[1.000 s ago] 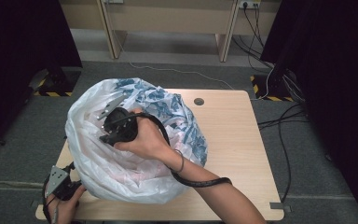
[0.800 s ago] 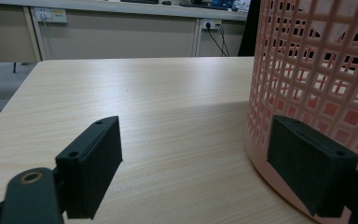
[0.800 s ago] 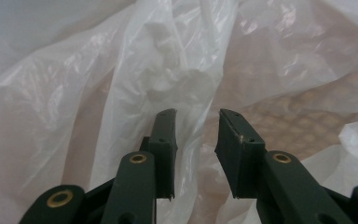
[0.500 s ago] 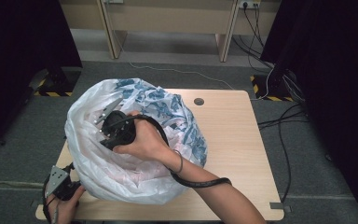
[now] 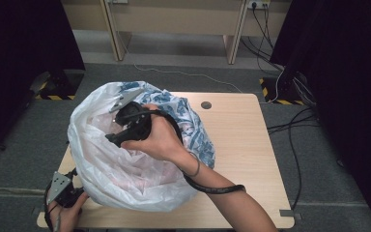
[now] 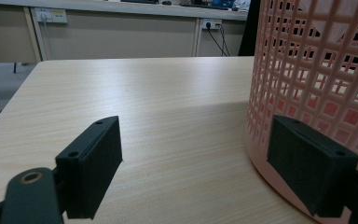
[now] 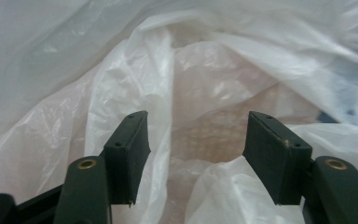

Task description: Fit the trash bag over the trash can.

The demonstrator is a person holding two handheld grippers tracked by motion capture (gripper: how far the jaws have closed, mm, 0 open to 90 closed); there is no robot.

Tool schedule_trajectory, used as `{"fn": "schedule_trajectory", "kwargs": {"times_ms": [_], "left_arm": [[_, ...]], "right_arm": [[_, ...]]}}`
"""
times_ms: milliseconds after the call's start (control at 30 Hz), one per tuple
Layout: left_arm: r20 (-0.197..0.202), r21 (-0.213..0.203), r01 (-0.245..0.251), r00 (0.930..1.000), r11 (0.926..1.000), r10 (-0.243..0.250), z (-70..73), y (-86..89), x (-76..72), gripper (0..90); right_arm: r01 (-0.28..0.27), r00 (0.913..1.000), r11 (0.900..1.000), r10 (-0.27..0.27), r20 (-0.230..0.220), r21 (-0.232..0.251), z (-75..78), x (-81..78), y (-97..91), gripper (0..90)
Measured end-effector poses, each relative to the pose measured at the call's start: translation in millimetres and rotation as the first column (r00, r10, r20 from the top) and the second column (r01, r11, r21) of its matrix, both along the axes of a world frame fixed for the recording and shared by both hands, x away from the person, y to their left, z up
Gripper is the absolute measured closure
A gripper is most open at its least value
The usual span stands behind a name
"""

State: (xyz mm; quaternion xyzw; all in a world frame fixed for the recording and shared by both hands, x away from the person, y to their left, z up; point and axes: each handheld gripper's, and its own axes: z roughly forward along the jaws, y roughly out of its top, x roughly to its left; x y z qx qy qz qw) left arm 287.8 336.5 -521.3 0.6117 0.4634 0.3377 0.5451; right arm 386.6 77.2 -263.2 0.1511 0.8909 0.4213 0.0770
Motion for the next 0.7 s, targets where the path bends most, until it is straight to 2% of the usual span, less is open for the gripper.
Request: {"fn": "schedule_trajectory", "kwargs": {"times_ms": [333,700], "left_arm": [[0.000,-0.001,-0.001,1.0000,1.0000,0.001,0.0,0.0,0.0,17.4],[0.000,0.000,-0.003,1.0000,1.0000,0.003,0.0,0.0,0.1,17.4]], "right_arm": [[0.054,0.9981,0.9966,-0.056,0.026,0.062,22.0,5.0,-29.5,37.0],[0.098,0.9947,0.9926,-0.100,0.025,0.071,26.9,7.7,-57.5,34.9]]}}
